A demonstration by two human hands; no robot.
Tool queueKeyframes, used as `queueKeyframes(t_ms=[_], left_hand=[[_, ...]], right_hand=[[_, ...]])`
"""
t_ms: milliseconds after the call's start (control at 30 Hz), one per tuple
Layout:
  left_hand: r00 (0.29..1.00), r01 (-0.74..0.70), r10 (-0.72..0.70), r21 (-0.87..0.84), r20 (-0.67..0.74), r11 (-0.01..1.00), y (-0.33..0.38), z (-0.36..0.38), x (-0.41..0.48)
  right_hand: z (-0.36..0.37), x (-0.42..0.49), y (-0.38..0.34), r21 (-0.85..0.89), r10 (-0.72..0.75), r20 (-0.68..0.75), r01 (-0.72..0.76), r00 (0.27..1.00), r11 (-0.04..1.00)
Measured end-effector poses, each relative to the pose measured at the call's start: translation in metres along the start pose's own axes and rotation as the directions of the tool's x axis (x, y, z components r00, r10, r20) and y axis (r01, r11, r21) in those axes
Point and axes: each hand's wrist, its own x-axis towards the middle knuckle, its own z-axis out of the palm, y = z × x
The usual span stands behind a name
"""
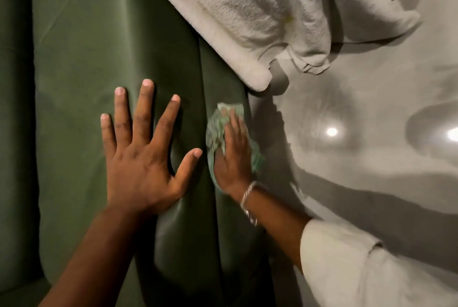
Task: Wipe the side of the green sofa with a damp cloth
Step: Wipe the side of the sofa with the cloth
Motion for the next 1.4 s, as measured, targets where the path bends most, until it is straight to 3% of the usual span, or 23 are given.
queueKeyframes(t_ms=[100,233,300,400,467,633,733,833,900,1000,1100,1200,1300,1400], left_hand=[[1.0,0.005,-0.005,0.007,-0.007,1.0,0.0,0.0,0.0],[1.0,0.015,-0.014,0.017,-0.013,1.0,0.003,-0.001,-0.002],[1.0,0.011,-0.011,0.017,-0.014,1.0,0.003,0.0,-0.001],[1.0,0.013,-0.012,0.012,-0.025,1.0,0.002,0.003,-0.001],[0.999,0.016,-0.016,0.003,-0.029,1.0,0.001,0.003,-0.001],[0.999,0.03,-0.029,0.019,-0.027,0.999,0.006,-0.001,-0.002],[0.999,0.018,-0.018,0.013,-0.031,1.0,0.004,0.0,0.0],[0.999,0.001,-0.002,-0.009,-0.052,1.0,0.001,0.004,-0.001],[0.998,-0.003,0.002,-0.011,-0.066,1.0,0.002,0.005,-0.001],[0.997,0.0,-0.002,-0.024,-0.076,1.0,0.002,0.004,-0.002],[0.995,-0.01,0.006,-0.038,-0.095,0.999,0.003,0.006,-0.001],[0.991,-0.013,0.008,-0.037,-0.135,0.999,0.002,0.009,-0.001],[0.969,-0.056,0.01,-0.182,-0.248,0.982,-0.001,0.008,-0.005],[0.93,-0.011,-0.188,-0.537,-0.315,0.844,0.006,0.003,-0.024]], right_hand=[[-0.011,0.042,0.015,0.097,0.098,-0.025,-0.096,0.995,0.991],[-0.005,-0.029,0.02,0.123,0.253,-0.075,-0.243,0.964,0.962],[0.004,-0.045,0.016,0.012,0.13,-0.057,-0.13,0.99,0.991],[0.002,0.012,0.0,-0.021,-0.065,-0.002,0.065,0.998,0.998],[-0.004,0.051,0.003,-0.067,-0.101,0.002,0.101,0.995,0.993],[-0.012,-0.011,0.025,-0.002,0.183,0.084,-0.183,0.98,0.983],[-0.003,-0.016,0.008,-0.051,0.071,0.035,-0.069,0.997,0.996],[-0.004,0.034,-0.002,-0.164,-0.114,0.071,0.124,0.991,0.979],[-0.011,0.054,0.011,-0.187,-0.144,0.088,0.158,0.986,0.97],[-0.015,0.026,0.032,-0.136,-0.018,0.065,0.026,0.998,0.99],[-0.012,-0.032,0.045,-0.106,0.149,0.132,-0.136,0.98,0.985],[-0.009,-0.088,0.042,-0.167,0.161,0.114,-0.14,0.98,0.976],[-0.009,-0.123,0.025,-0.113,0.094,0.094,-0.083,0.991,0.99],[-0.021,-0.118,0.01,-0.058,0.09,0.077,-0.086,0.993,0.995]])
